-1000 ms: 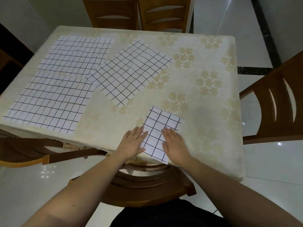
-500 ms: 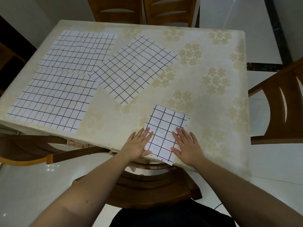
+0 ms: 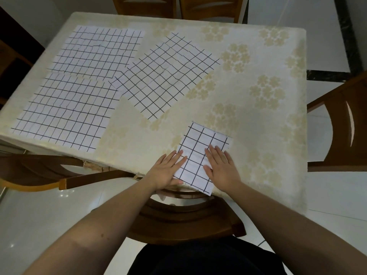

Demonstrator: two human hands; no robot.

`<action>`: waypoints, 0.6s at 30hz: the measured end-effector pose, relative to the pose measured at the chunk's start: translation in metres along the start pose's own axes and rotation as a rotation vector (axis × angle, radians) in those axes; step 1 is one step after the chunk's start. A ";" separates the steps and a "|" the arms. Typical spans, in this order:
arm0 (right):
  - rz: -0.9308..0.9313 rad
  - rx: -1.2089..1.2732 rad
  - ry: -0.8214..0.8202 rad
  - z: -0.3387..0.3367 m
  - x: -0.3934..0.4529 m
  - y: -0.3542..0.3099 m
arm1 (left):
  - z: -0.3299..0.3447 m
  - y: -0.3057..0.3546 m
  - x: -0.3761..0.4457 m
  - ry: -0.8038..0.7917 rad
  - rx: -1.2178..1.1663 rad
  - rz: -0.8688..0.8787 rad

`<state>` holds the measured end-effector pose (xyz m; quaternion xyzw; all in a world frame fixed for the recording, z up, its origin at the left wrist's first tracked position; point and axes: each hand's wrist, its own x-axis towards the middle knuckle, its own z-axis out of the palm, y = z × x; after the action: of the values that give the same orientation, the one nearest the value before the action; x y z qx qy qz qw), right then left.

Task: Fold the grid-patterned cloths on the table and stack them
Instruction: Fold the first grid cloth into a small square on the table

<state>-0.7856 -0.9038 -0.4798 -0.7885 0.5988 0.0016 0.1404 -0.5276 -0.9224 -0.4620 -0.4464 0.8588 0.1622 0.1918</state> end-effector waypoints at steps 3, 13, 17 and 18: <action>-0.031 -0.025 -0.017 0.003 0.007 -0.005 | 0.003 0.001 0.001 0.008 0.011 -0.010; 0.018 -0.017 -0.032 0.013 -0.009 0.006 | -0.007 0.001 0.006 0.168 -0.090 -0.029; 0.081 -0.027 -0.023 0.012 -0.028 0.021 | -0.016 0.001 0.024 0.416 -0.162 0.029; 0.087 -0.033 -0.026 0.012 -0.032 0.024 | -0.021 0.003 0.029 0.434 -0.191 0.013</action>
<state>-0.8150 -0.8763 -0.4913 -0.7638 0.6305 0.0281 0.1350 -0.5491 -0.9504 -0.4569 -0.4815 0.8636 0.1440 -0.0414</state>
